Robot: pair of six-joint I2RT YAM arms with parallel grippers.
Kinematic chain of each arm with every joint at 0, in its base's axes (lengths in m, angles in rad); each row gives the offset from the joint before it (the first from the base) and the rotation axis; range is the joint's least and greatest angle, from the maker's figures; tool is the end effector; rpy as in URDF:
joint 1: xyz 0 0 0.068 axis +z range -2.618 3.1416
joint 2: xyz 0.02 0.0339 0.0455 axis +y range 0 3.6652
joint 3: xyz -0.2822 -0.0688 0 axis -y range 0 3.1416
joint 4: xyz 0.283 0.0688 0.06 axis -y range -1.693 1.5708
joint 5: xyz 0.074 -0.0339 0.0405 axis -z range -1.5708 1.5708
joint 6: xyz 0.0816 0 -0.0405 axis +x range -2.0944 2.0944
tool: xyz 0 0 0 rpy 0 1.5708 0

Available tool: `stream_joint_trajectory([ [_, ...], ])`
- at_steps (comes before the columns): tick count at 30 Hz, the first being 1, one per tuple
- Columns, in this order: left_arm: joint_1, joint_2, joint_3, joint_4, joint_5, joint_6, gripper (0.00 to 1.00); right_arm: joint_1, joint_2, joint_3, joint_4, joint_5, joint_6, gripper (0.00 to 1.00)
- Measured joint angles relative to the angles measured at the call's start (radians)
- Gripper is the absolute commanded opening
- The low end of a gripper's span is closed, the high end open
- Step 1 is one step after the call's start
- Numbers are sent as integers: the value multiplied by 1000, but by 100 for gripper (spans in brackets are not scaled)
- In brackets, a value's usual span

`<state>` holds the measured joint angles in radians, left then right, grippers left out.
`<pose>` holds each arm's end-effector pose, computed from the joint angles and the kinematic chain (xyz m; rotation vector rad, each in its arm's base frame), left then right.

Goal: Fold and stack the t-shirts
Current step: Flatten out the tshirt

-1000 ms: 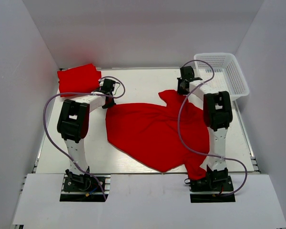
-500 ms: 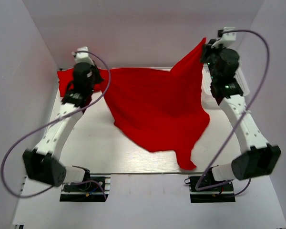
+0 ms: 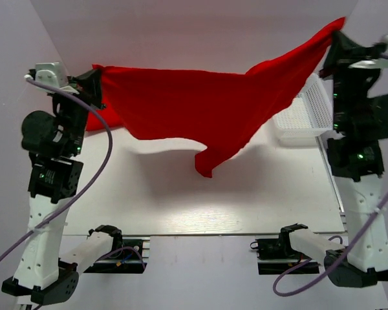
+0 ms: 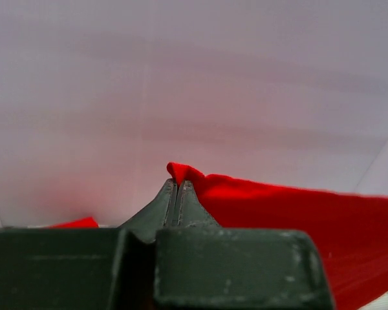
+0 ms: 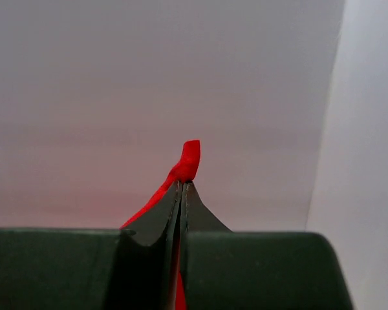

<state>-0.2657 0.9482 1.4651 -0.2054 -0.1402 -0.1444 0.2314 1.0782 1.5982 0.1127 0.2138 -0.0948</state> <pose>0.2145 -0.0465 0.5822 -0.0449 1.2661 -0.2657 0.2242 0.0350 0.6457 0.0435 0.9537 0.0258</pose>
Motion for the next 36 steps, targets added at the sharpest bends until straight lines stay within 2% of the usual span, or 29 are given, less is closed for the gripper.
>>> stream_joint_trajectory([
  [11, 14, -52, 344, -156, 99, 54, 0, 0, -71, 368, -27, -45, -79, 0],
  [19, 14, -132, 388, -162, 140, 58, 0, 0, -95, 457, 24, -71, -105, 0],
  [22, 14, -125, 333, -143, 151, 54, 0, 0, -68, 448, 51, -66, -119, 0],
  [27, 15, -56, 146, -72, 101, 31, 0, 0, 53, 382, 98, -55, -140, 0],
  [32, 15, 133, -62, 7, -72, 0, 0, -1, 250, 193, 157, -61, -148, 0],
  [36, 17, 379, -183, 39, -172, -23, 0, -1, 482, 41, 156, -66, -126, 0],
])
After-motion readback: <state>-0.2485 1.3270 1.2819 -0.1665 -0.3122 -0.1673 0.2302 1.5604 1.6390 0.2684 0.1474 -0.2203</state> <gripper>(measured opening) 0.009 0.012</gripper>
